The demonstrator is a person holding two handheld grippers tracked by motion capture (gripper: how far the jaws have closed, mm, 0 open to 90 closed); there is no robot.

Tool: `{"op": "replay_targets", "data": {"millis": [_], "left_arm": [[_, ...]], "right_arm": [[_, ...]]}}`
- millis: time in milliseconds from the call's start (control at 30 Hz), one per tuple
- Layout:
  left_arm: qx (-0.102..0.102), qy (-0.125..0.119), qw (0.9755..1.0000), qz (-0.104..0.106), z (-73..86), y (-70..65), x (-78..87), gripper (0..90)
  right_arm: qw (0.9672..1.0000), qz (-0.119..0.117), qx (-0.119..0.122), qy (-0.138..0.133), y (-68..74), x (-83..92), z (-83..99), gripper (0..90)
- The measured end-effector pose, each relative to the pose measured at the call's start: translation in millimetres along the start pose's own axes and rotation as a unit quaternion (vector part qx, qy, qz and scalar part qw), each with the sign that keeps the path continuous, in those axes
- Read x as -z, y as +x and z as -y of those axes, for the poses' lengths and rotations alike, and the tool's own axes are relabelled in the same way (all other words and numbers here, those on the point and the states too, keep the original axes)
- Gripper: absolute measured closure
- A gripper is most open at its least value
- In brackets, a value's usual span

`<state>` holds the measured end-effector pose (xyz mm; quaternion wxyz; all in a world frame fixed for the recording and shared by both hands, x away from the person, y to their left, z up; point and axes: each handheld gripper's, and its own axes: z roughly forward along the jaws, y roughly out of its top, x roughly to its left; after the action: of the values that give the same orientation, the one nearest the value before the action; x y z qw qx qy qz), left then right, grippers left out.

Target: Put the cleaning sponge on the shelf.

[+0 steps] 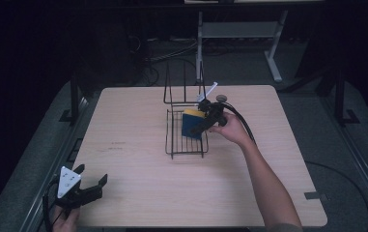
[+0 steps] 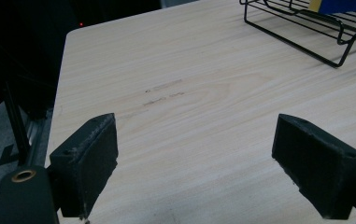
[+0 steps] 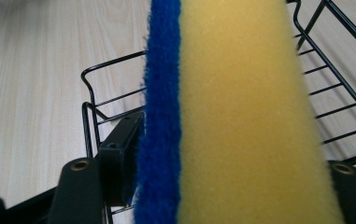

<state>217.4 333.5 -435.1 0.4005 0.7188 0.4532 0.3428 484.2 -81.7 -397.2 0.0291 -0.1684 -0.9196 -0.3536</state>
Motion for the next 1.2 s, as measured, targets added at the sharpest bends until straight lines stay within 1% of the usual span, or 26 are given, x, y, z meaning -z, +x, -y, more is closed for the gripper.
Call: {"op": "replay_targets", "data": {"millis": [100,200,300,433,533,633,733,800,867,933,1000,1133,1200], "left_arm": [[0.001,0.0,1.0,0.0,0.1,0.0,0.2,13.9],[0.001,0.0,1.0,-0.001,0.2,0.3,0.4,13.9],[0.001,0.0,1.0,-0.001,0.2,0.3,0.4,13.9],[-0.002,0.002,1.0,0.001,0.3,-0.7,-0.9,13.9],[-0.001,0.001,1.0,0.001,0.0,-1.2,-1.5,13.9],[-0.003,0.002,1.0,0.001,-0.1,-1.5,-1.7,13.9],[-0.001,0.001,1.0,0.0,0.2,-0.9,-1.0,13.9],[0.0,0.001,1.0,0.0,0.2,-0.5,-0.9,13.9],[-0.001,0.002,1.0,0.001,0.4,-0.9,-1.3,13.9],[-0.002,0.003,1.0,0.002,0.3,-1.3,-1.9,13.9],[-0.002,0.002,1.0,0.003,-0.1,-2.0,-2.1,13.9],[-0.003,0.003,1.0,0.003,-0.3,-3.3,-2.5,13.9],[-0.005,0.003,1.0,0.004,-0.3,-3.7,-2.5,13.9]], "right_arm": [[1.0,0.006,0.001,0.001,1.8,1.2,-0.7,33.6],[1.0,0.006,-0.004,0.001,2.0,1.9,-0.3,28.3],[0.9999,0.012,-0.004,0.0,2.3,1.9,1.5,26.6],[0.9998,0.016,-0.005,-0.009,3.1,5.6,9.3,22.9],[0.9999,0.008,-0.011,-0.01,3.1,9.1,12.4,21.9],[0.9998,0.008,-0.011,-0.011,4.4,12.8,13.2,21.7],[0.9997,0.012,-0.014,-0.014,6.0,16.1,14.8,20.9],[0.9998,0.011,-0.007,-0.017,5.3,18.0,18.0,20.9],[0.9997,0.008,-0.013,-0.02,6.7,19.9,20.9,20.9],[0.9996,0.011,-0.014,-0.022,9.5,21.8,23.8,20.9],[0.9996,0.007,-0.017,-0.019,10.3,22.5,26.5,20.9],[0.9996,0.009,-0.017,-0.019,12.4,24.5,30.5,20.9],[0.9994,0.013,-0.02,-0.025,13.4,27.1,34.8,20.9]]}}
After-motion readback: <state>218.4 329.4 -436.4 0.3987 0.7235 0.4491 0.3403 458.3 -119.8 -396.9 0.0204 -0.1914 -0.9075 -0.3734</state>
